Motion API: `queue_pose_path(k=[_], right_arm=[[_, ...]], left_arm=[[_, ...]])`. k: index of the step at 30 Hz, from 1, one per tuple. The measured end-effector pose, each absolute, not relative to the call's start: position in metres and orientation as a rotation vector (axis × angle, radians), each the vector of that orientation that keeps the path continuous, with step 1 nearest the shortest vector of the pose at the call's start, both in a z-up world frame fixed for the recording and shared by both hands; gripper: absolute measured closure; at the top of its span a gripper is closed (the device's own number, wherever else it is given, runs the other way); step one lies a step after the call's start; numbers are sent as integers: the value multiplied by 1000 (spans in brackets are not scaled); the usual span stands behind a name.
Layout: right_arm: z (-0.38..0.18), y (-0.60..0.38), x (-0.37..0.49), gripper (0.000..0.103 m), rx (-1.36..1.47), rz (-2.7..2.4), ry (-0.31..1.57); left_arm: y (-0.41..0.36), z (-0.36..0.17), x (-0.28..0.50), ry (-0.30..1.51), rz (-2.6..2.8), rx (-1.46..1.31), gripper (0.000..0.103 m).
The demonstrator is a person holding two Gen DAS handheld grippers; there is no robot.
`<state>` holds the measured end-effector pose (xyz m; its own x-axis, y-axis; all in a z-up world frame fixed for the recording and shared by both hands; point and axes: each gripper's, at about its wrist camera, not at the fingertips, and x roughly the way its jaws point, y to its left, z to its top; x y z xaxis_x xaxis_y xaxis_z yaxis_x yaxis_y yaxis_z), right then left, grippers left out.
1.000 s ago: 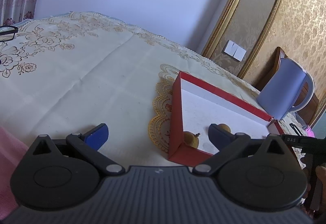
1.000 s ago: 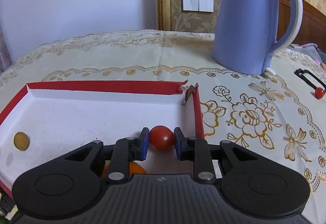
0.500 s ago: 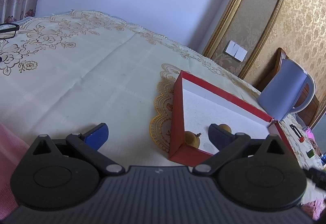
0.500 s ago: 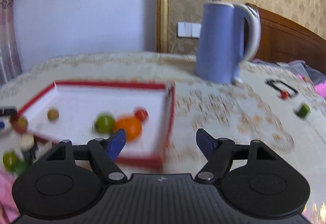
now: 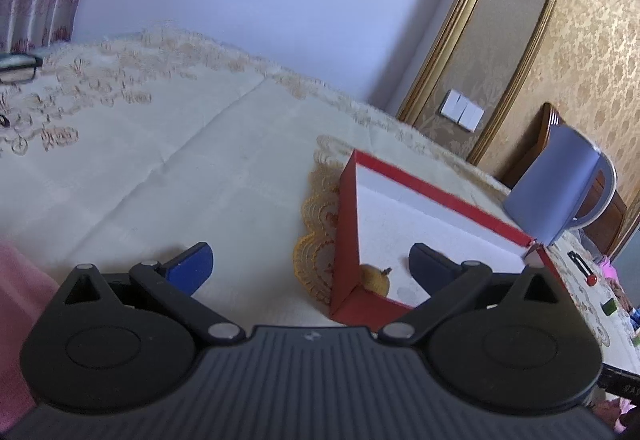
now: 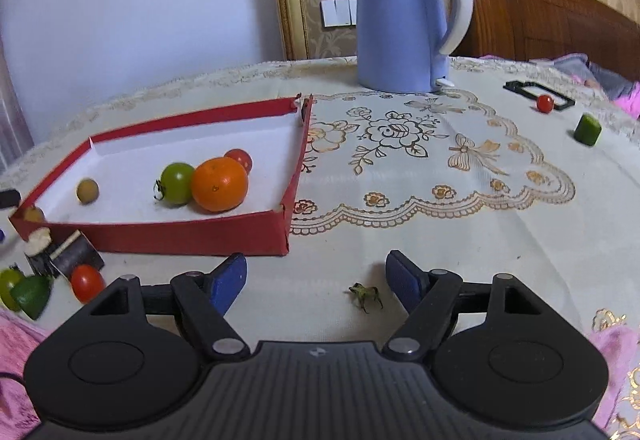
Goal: Organize fruits
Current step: 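Move the left gripper toward the large green fruit beside the tray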
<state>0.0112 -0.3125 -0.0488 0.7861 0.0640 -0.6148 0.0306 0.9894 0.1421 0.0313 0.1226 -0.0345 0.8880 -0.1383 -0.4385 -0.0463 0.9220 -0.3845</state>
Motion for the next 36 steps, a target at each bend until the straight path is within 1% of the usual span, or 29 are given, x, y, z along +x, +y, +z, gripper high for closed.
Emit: queue_pose_path(k=[9, 15, 19, 30, 31, 34, 36], right_arm=[[-49, -307, 13, 25, 108, 17, 680], [-49, -303, 14, 23, 69, 16, 691], [-49, -303, 14, 22, 77, 19, 689], [-49, -303, 14, 22, 89, 21, 686], [-49, -303, 14, 22, 90, 21, 685], [-49, -304, 14, 22, 94, 22, 684], [-49, -305, 14, 22, 99, 24, 683]], left_arm=[[103, -25, -4, 485, -125, -302, 0], [74, -13, -32, 472, -216, -135, 0], [55, -15, -35, 505, -227, -27, 0], [32, -27, -33, 530, -188, 97, 0], [31, -27, -33, 531, -186, 96, 1], [32, -23, -38, 549, -223, 87, 17], [31, -22, -41, 555, -215, 119, 20]])
